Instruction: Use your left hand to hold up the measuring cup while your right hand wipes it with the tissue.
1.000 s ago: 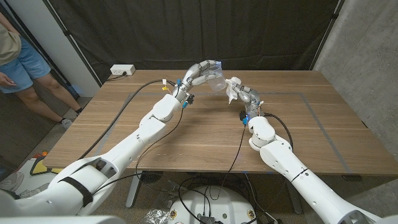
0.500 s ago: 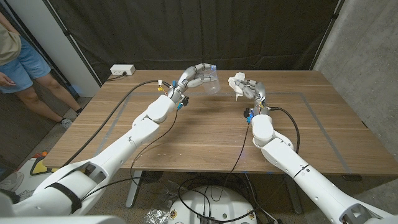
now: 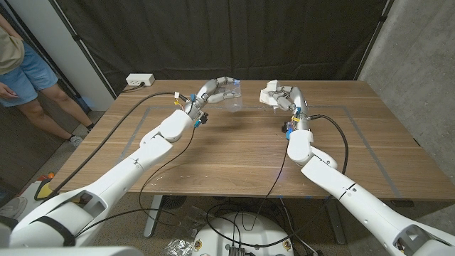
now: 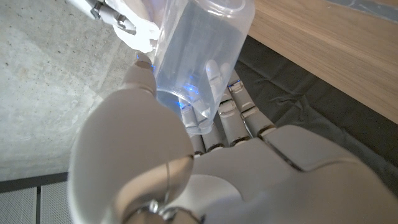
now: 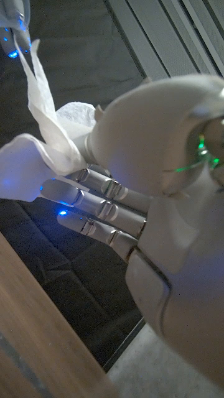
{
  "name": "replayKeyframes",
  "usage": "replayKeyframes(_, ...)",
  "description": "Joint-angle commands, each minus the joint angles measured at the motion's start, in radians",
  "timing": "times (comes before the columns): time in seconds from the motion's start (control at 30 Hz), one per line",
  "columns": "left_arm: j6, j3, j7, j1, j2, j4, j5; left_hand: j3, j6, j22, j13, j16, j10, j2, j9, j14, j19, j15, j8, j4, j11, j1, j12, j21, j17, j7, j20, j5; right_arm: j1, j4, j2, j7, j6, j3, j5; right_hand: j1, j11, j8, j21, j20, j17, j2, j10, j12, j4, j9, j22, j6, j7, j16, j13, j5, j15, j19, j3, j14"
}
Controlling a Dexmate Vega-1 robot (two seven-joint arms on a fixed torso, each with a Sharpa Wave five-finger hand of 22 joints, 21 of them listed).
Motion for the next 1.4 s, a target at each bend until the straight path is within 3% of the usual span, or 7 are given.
replayKeyframes(0.03, 0.078, -0.018, 0.056, 0.033, 0.072, -0.073, 0.083, 0.01, -0.001, 0.0, 0.002, 0.004, 0.025, 0.019, 0.004, 0.087, 0.0, -0.186, 0.003, -0.002, -0.024, 0.011, -0.002, 0.007, 0.002, 0.005, -0.032, -0.002, 0.04, -0.02, -0.068, 0.029, -0.139, -0.064, -0.232, -0.002, -0.003, 0.001, -0.004, -0.102, 0.003, 0.01, -0.002, -0.003, 0.003, 0.123, 0.002, 0.013, -0.002, -0.003, 0.004, -0.003, -0.055, -0.001, 0.002, -0.005)
replayKeyframes(0.6, 0.157, -0.035, 0.097, 0.075, 0.141, -0.129, 0.152, 0.012, 0.001, 0.0, 0.003, 0.003, 0.025, 0.018, 0.004, 0.084, -0.004, -0.186, 0.003, -0.002, -0.027, 0.01, -0.002, 0.011, 0.002, 0.003, -0.03, -0.001, 0.109, -0.036, -0.14, 0.229, -0.348, -0.189, -0.494, -0.006, -0.004, -0.007, -0.02, -0.105, 0.001, 0.009, -0.005, -0.014, 0.008, 0.119, 0.0, 0.009, -0.014, -0.016, -0.003, -0.003, -0.055, -0.013, -0.002, -0.01)
replayKeyframes(0.93, 0.17, -0.025, 0.116, 0.081, 0.151, -0.122, 0.186, 0.014, 0.0, -0.001, 0.004, 0.003, 0.024, 0.018, 0.004, 0.081, -0.005, -0.186, 0.002, -0.002, -0.026, 0.01, -0.003, 0.014, 0.003, 0.003, -0.03, -0.001, 0.141, -0.032, -0.143, 0.365, -0.432, -0.229, -0.549, -0.008, -0.002, -0.013, -0.031, -0.1, -0.015, 0.01, -0.01, -0.028, 0.012, 0.112, 0.0, 0.007, -0.024, -0.036, -0.016, -0.004, -0.056, -0.023, -0.002, -0.013)
replayKeyframes(1.2, 0.15, -0.014, 0.117, 0.077, 0.141, -0.085, 0.181, 0.015, 0.001, -0.001, 0.004, 0.004, 0.022, 0.017, 0.005, 0.082, -0.008, -0.186, 0.003, -0.002, -0.026, 0.009, -0.004, 0.016, 0.003, 0.002, -0.029, -0.001, 0.159, -0.027, -0.136, 0.454, -0.502, -0.255, -0.58, -0.007, 0.005, -0.015, -0.032, -0.098, -0.027, 0.009, -0.014, -0.038, 0.012, 0.108, 0.001, 0.006, -0.028, -0.049, -0.025, -0.005, -0.056, -0.021, -0.003, -0.011)
replayKeyframes(1.4, 0.135, -0.004, 0.119, 0.066, 0.129, -0.046, 0.182, 0.019, -0.002, -0.001, 0.005, 0.003, 0.019, 0.02, 0.003, 0.078, -0.013, -0.187, 0.001, -0.004, -0.019, 0.014, -0.005, 0.017, 0.004, 0.005, -0.024, 0.001, 0.175, -0.022, -0.133, 0.504, -0.525, -0.267, -0.579, -0.004, 0.013, -0.019, -0.039, -0.088, -0.072, 0.012, -0.026, -0.059, 0.012, 0.104, 0.002, -0.009, -0.035, -0.093, -0.045, -0.003, -0.057, -0.043, 0.0, -0.026)
